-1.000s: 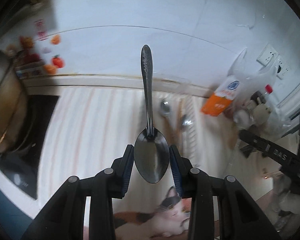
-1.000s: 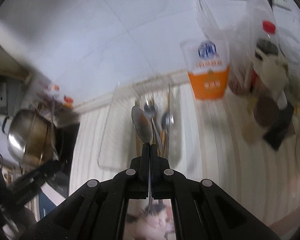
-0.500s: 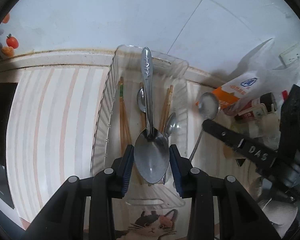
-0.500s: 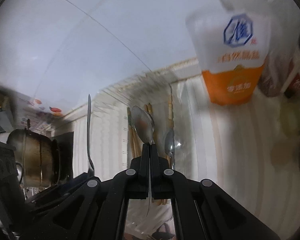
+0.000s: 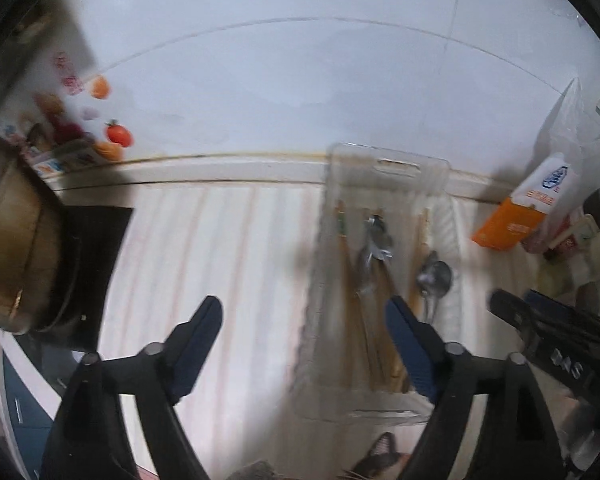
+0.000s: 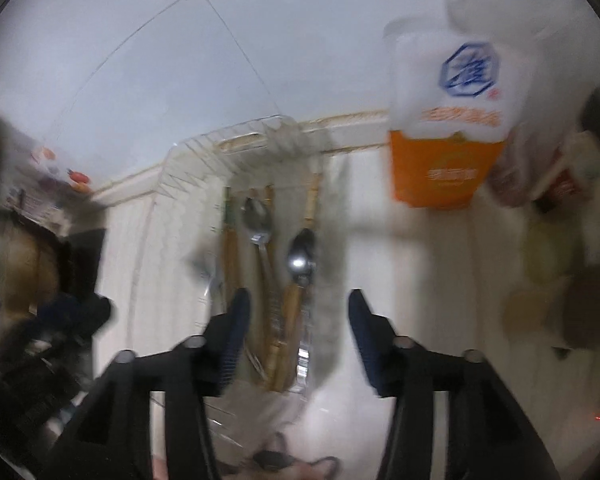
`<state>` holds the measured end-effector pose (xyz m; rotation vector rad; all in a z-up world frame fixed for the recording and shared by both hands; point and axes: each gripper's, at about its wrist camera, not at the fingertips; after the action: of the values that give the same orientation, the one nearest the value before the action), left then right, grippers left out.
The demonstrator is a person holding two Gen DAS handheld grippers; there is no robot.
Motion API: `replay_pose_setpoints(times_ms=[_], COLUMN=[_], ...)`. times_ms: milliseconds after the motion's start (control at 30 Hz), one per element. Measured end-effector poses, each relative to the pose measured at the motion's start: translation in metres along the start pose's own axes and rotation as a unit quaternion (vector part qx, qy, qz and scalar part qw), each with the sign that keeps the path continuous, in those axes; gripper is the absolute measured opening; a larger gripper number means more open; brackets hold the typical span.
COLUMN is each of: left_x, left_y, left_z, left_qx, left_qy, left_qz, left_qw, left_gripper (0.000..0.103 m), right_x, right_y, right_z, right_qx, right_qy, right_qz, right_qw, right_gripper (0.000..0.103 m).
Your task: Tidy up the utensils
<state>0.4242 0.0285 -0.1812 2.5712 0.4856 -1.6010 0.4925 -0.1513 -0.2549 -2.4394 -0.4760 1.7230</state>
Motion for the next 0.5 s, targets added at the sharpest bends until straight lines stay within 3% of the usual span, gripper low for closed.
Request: replay_pose_setpoints(times_ms=[67, 133, 233, 500], left_x=[-0.002, -0.001, -0.001, -0.027], left_y=[-0.008, -0.015, -0.021, -0.031], left_z=[0.009, 0.017, 0.028, 0.051], left_qx=[-0.003, -0.007, -0.013, -0.025], left_qy=[0.010, 0.012, 0.009, 0.027], left_qz=[-0.006, -0.009, -0.019, -0.023], left_qw=[0.9999, 0.9999, 0.9997, 0.9991], left_gripper=[0.103, 0.103, 0.103, 0.103], right_x=[-0.007, -0.012, -0.017, -0.047], right_y=[-0.002, -0.002, -0.004, -0.011], right_z=[0.015, 0.028, 0.047, 0.072], right_qx=[-0.015, -0.024, -0.038, -0.052], right_qy=[0.009, 0.018, 0.021, 0.050], right_qz=[0.036, 0.057, 0.078, 0.097], right_qw=[0.999, 0.998, 0.996, 0.993], right_gripper=[0.069, 0.086, 0.102, 0.103])
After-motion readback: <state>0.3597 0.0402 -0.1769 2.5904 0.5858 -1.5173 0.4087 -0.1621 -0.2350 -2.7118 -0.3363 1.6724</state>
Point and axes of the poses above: each gripper's, at about its wrist camera, not at the fingertips, and x roughly the way its jaws point, y to its right, z to its underside, and after that the axes turned 3 degrees about -z, right-handed
